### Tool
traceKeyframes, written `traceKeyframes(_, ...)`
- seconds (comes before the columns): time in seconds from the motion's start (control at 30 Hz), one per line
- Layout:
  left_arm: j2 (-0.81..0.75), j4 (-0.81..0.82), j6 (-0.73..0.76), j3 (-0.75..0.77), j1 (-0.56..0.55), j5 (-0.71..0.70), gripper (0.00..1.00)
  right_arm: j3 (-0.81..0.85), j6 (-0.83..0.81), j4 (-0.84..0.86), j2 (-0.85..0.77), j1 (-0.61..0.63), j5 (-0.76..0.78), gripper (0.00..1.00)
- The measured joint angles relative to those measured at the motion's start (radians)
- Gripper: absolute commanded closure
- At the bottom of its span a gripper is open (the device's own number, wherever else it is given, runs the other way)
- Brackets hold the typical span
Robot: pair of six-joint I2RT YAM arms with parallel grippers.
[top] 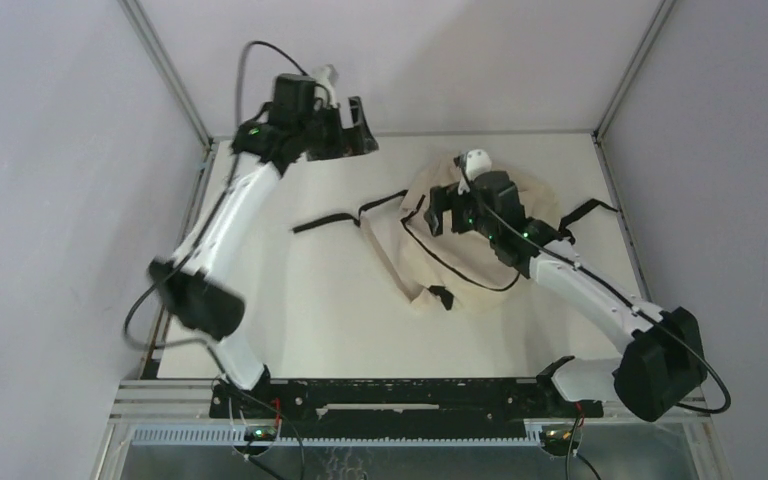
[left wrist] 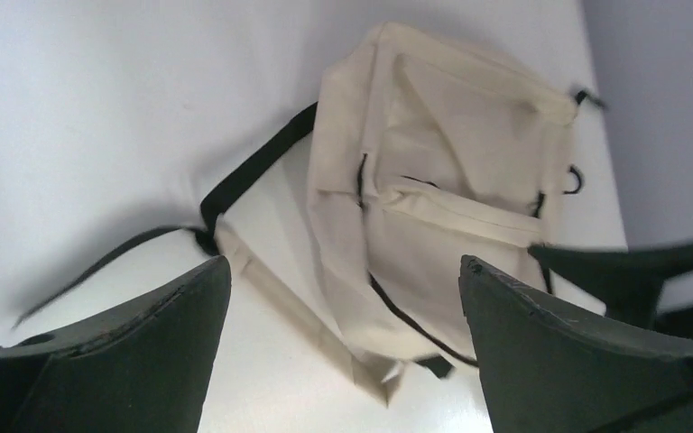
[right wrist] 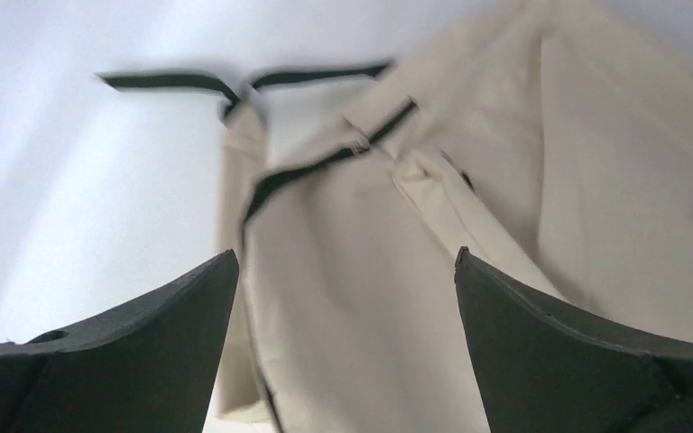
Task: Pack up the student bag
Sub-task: Place the student bag at the center of the board, then reset both arms
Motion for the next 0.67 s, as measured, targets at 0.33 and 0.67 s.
traceKeyframes(0.33,-0.76,0.103,0.082,-0.478,-0.014,-0.229,0.0,0.09,0.102,-0.099,-0.299,-0.139,0.148,0.0)
traceKeyframes(0.67,-0.975,0.137,0.069,-1.014,-0.014,-0.42,0.0,-0.198,0.285,-0.209,-0.523,-0.352,0.192,0.0)
